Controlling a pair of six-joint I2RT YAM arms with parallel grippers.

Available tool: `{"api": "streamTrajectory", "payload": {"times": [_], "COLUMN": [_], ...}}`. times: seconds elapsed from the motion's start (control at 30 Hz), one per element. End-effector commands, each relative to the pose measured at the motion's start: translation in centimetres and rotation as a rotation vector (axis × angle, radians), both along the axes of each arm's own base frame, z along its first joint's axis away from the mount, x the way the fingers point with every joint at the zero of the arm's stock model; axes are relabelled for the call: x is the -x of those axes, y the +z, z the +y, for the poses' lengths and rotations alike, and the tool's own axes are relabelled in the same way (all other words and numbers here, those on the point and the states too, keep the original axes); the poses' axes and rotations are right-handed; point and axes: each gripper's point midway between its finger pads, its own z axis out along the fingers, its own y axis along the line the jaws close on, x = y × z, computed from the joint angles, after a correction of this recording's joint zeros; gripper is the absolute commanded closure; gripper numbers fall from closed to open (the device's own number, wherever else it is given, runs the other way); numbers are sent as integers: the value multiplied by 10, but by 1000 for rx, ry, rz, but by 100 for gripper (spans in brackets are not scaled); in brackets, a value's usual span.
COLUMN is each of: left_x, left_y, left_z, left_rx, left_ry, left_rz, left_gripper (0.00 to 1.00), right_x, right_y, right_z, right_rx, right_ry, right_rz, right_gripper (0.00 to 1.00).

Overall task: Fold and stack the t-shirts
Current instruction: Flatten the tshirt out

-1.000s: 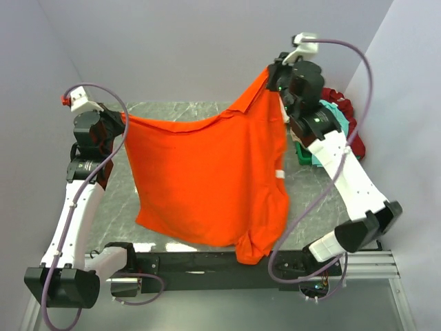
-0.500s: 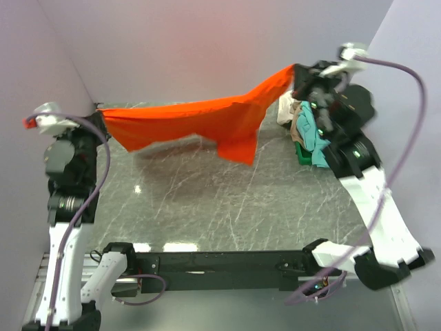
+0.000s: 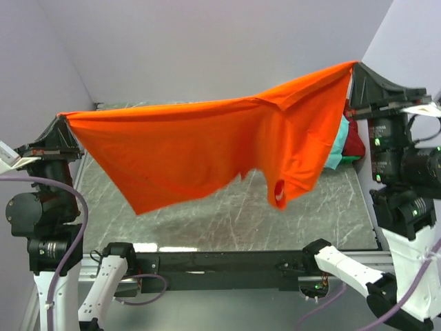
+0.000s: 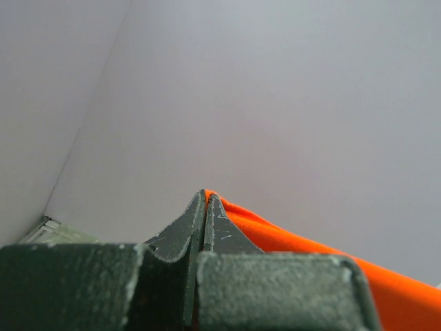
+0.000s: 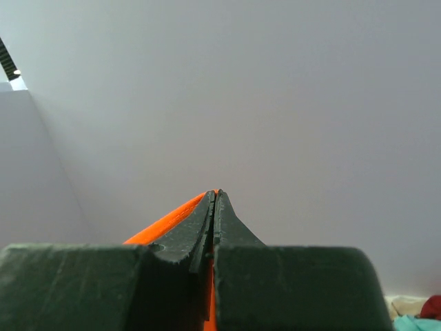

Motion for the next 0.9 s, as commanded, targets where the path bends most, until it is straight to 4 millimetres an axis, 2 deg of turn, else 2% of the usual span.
{"api": "streamTrajectory", "payload": {"times": [0.0, 0.03, 0.07, 0.1, 0.13, 0.17, 0.2, 0.23, 0.27, 0.3, 0.33, 0.37, 0.4, 0.43, 0.47, 0.5, 0.53, 0.57, 0.6, 0.63, 0.67, 0.7, 0.73, 0.77, 0.87], "left_x": [-12, -24, -48, -61, -78, -104, -119, -136, -150, -176, -191, -205, -229, -241, -251, -268, -275, -280, -286, -287, -288, -284, -278, -274, -264], "left_y": [4, -5, -18, -26, -42, -64, -75, -97, -112, -143, -159, -176, -215, -228, -244, -283, -290, -300, -314, -320, -318, -312, -320, -315, -322], "left_z": [13, 13, 12, 12, 11, 12, 13, 13, 14, 16, 16, 17, 14, 23, 28, 25, 24, 23, 18, 15, 13, 11, 9, 8, 2], "left_rx": [3, 0, -3, -5, -6, -7, -7, -11, -12, -18, -23, -24, -25, -7, 1, 7, 22, 28, 31, 40, 45, 50, 59, 61, 66], "left_ry": [76, 78, 78, 76, 77, 86, 92, 94, 103, 111, 112, 101, 79, 89, 86, 52, 44, 39, 7, -11, -21, -27, -36, -41, -75], "left_rz": [7, 39, 97, 128, 173, 245, 266, 324, 367, 455, 481, 524, 623, 656, 696, 796, 842, 874, 905, 912, 889, 868, 877, 866, 880], "left_gripper": [99, 99, 99, 99, 99, 99, 99, 99, 99, 99, 99, 99, 96, 88, 61, 45, 32, 20, 18, 17, 15, 14, 13, 12, 11], "right_x": [-30, -41, -67, -79, -95, -130, -146, -163, -204, -222, -242, -282, -299, -317, -351, -364, -376, -391, -393, -394, -390, -383, -375, -365, -340], "right_y": [11, 8, -2, -4, -11, -34, -40, -51, -85, -96, -112, -160, -166, -183, -250, -238, -256, -313, -307, -320, -310, -346, -314, -346, -350], "right_z": [3, 6, 18, 21, 27, 41, 46, 52, 61, 64, 68, 73, 74, 77, 86, 83, 84, 84, 87, 88, 90, 94, 93, 93, 94], "right_rx": [26, 35, 58, 67, 81, 115, 122, 133, 168, 159, 167, 205, 189, 197, 253, 238, 249, 295, 284, 292, 278, 289, 251, 254, 225], "right_ry": [-72, -80, -85, -97, -105, -112, -116, -116, -123, -119, -121, -132, -128, -123, -106, -114, -115, -121, -119, -110, -97, -63, -51, -33, 10], "right_rz": [-8, 5, 42, 55, 80, 147, 167, 197, 279, 308, 344, 445, 462, 504, 650, 638, 685, 822, 817, 846, 813, 875, 785, 841, 855], "right_gripper": [100, 100, 100, 100, 100, 100, 100, 100, 100, 100, 100, 100, 100, 94, 72, 53, 39, 29, 28, 27, 26, 26, 24, 23, 23]}}
